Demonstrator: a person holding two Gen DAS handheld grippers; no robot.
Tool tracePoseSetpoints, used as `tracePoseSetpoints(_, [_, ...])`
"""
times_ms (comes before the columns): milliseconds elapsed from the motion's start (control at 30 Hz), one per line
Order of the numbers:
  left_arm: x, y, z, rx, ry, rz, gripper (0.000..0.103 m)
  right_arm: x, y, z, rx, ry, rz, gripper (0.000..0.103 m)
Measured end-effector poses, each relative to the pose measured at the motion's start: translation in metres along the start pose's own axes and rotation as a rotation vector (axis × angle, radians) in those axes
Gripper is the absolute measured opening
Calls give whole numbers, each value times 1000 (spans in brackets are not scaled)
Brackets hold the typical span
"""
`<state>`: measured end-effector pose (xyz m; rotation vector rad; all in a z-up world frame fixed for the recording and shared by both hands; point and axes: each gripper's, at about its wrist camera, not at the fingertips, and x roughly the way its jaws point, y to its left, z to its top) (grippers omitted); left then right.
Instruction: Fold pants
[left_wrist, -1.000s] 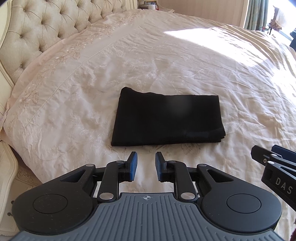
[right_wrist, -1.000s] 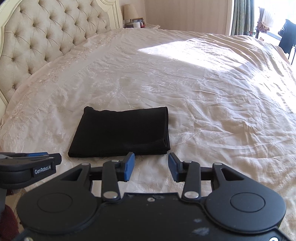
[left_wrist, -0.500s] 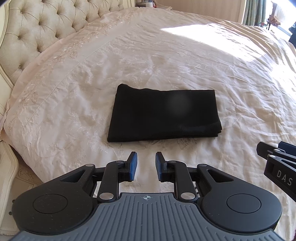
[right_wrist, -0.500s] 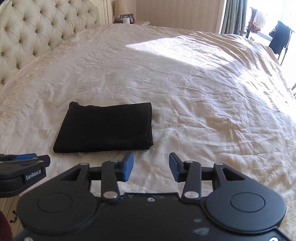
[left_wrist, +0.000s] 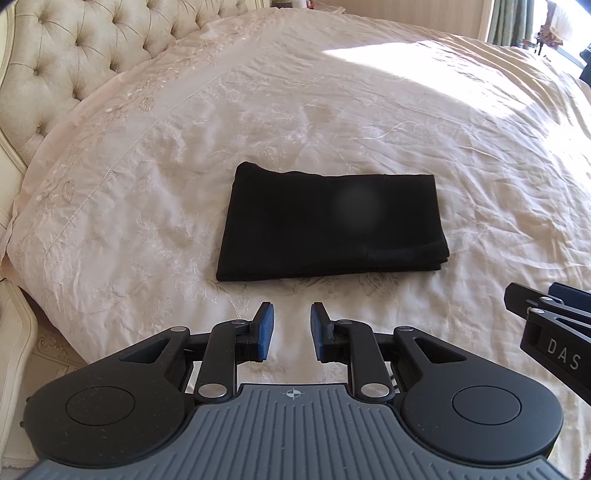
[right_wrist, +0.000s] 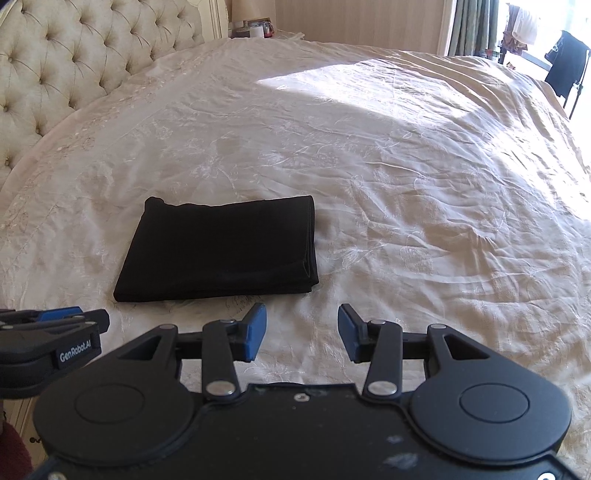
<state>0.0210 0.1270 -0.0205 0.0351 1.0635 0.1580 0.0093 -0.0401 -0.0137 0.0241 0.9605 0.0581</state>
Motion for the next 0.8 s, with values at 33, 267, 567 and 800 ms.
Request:
tracePoseSetpoints(33, [1, 1, 0, -2, 2, -1, 21, 1, 1, 0, -1, 2, 2, 46])
tracePoseSetpoints(267, [5, 8, 3, -13, 13, -3, 21, 4, 7, 3, -4, 12, 11, 46])
tracePoseSetpoints(567, [9, 11, 6, -15, 21, -3, 21, 10, 10, 5, 5, 29, 10, 46])
tracePoseSetpoints(800, [14, 14, 10, -9, 32, -14, 21, 14, 12, 6, 7, 43, 11, 46])
